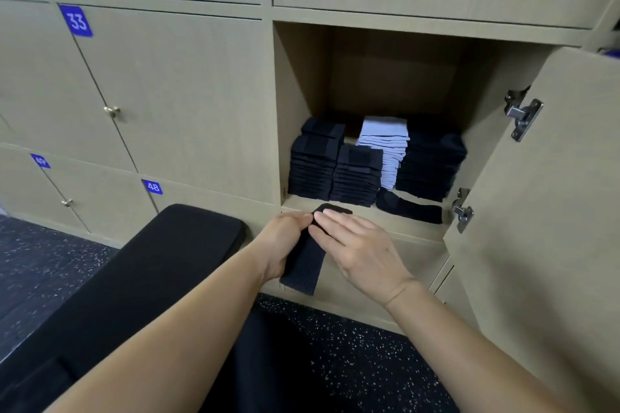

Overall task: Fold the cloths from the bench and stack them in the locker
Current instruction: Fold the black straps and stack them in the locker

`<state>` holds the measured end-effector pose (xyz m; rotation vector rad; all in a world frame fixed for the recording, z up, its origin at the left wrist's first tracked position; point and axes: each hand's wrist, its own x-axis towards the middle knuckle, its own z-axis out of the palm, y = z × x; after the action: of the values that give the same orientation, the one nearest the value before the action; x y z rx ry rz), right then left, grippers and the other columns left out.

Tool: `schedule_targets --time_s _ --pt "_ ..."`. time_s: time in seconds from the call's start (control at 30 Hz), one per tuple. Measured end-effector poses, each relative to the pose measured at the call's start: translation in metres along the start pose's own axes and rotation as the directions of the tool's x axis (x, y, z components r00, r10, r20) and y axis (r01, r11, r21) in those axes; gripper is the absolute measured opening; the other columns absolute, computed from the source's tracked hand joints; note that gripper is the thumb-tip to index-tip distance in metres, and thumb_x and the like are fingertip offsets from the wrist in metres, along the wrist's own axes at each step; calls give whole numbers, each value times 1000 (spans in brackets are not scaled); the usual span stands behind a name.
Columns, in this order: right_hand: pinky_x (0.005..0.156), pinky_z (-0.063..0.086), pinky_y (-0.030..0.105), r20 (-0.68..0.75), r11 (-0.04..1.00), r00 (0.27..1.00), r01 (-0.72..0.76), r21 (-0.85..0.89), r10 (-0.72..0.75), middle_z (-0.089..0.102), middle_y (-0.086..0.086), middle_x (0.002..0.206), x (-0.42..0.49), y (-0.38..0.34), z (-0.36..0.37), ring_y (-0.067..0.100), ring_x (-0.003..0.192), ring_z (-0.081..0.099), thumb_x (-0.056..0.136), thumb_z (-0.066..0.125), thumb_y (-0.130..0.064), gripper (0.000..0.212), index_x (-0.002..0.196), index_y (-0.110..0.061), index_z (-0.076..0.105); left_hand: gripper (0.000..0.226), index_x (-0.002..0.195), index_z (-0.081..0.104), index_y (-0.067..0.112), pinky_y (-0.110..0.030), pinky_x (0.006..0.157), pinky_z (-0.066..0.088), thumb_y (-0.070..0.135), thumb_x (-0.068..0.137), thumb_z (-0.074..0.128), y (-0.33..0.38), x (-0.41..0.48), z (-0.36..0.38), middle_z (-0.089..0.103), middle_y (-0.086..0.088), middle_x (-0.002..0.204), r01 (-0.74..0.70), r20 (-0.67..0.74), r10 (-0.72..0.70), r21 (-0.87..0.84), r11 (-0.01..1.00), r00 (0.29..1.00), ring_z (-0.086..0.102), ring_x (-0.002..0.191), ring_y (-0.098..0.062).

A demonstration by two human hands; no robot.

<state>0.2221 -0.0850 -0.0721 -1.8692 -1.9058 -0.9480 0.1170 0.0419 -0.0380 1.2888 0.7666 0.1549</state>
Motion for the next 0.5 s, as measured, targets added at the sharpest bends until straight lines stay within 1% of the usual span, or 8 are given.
schedule_targets --time_s 0.07,0.17,0.2,0.23,0.3,0.37,0.43,0.5 --pt "91 51 30 -39 1000 999 9 -30 -11 71 6 114 -1 2 -3 22 106 67 87 50 -3 32 105 -11 75 35 115 70 8 -42 103 48 26 103 43 1 -3 2 73 -13 110 -9 20 9 24 1000 1000 67 108 -26" --pt "87 53 28 -46 995 999 -31 -91 27 72 6 107 -8 12 -4 21 101 69 86 47 -4 33 102 -9 75 39 110 72 13 -42 101 49 44 91 58 -3 -1 3 73 -10 108 -20 46 15 100 995 999 68 106 -28" --pt "84 54 28 -42 993 998 -55 -109 50 73 6 106 -12 16 -3 21 100 70 85 46 -4 33 101 -8 75 37 106 74 14 -40 94 50 44 87 63 -6 4 3 73 -9 104 -20 51 15 108 994 999 68 99 -28" --pt "81 55 28 -44 989 996 -82 -125 77 73 6 105 -16 22 -1 21 98 70 83 45 -4 35 100 -8 75 31 103 75 14 -36 83 48 39 87 66 -9 9 2 72 -9 97 -23 53 18 98 995 998 66 87 -24" --pt "74 57 27 -46 975 987 -157 -157 151 74 7 102 -24 37 3 20 94 72 79 42 -1 39 97 -7 75 21 100 74 8 -28 66 42 25 94 63 -15 22 4 67 -10 85 -29 53 26 53 998 998 58 67 -16" --pt "68 57 27 -24 948 971 -237 -211 237 74 9 99 -30 58 7 20 90 73 74 40 0 42 96 -6 75 17 101 71 4 -20 57 48 17 96 61 -19 34 7 67 -10 81 -25 37 25 19 999 999 60 65 -12" --pt "60 56 26 15 909 948 -301 -288 318 75 9 94 -34 86 12 20 86 73 71 39 -1 42 94 -7 75 16 99 70 3 -19 61 54 16 94 62 -21 46 7 69 -10 85 -33 23 34 -2 999 999 65 73 -13" --pt "49 51 24 81 863 911 -351 -363 405 72 6 85 -35 114 16 20 79 72 68 40 -1 37 85 -8 72 17 98 71 5 -29 80 57 19 93 64 -22 56 8 72 -11 91 -45 -3 45 16 999 999 68 83 -18"
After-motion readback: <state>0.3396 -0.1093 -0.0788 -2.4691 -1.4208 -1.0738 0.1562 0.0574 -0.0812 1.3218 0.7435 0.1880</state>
